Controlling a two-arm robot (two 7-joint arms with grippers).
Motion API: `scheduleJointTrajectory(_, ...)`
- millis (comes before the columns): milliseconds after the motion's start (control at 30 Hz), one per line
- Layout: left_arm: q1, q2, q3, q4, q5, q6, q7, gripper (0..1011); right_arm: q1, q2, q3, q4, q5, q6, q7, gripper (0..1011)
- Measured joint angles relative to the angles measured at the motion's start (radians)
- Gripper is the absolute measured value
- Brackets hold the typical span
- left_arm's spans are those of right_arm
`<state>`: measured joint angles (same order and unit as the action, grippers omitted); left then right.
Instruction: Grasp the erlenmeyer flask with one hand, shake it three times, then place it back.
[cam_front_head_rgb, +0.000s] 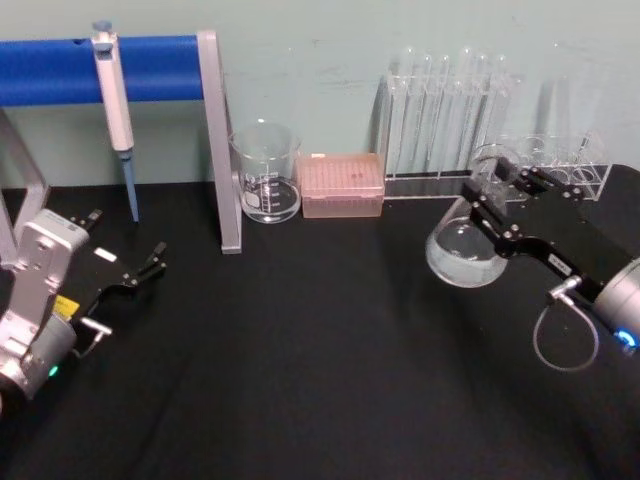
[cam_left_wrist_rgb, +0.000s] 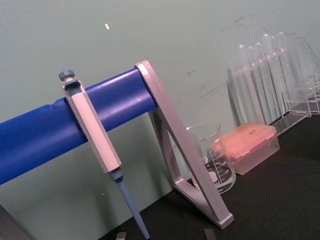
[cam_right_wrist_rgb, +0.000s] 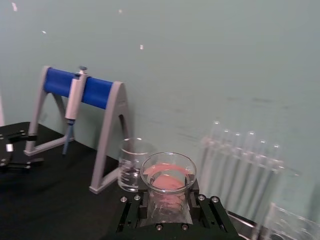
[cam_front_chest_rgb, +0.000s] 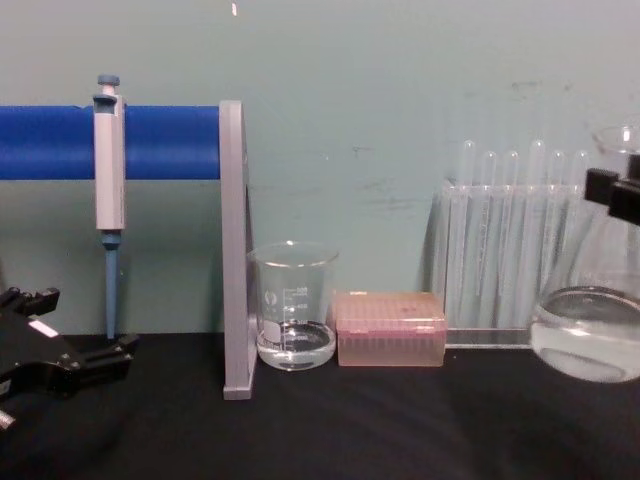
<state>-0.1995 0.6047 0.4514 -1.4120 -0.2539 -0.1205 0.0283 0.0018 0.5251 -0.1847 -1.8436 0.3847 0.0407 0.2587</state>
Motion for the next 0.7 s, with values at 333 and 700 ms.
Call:
scheduleJointTrajectory(333, 0.0, 0.0, 0.0, 0.0, 0.0, 0.0, 0.0, 1001, 0.142, -0.047, -0.104, 0.104, 0.007, 0.011, 0.147, 449)
scheduleJointTrajectory(700, 0.0, 0.0, 0.0, 0.0, 0.0, 0.0, 0.0, 1001, 0.301, -0.1, -0.244, 0.243, 0.053, -0.005, 0.309, 449)
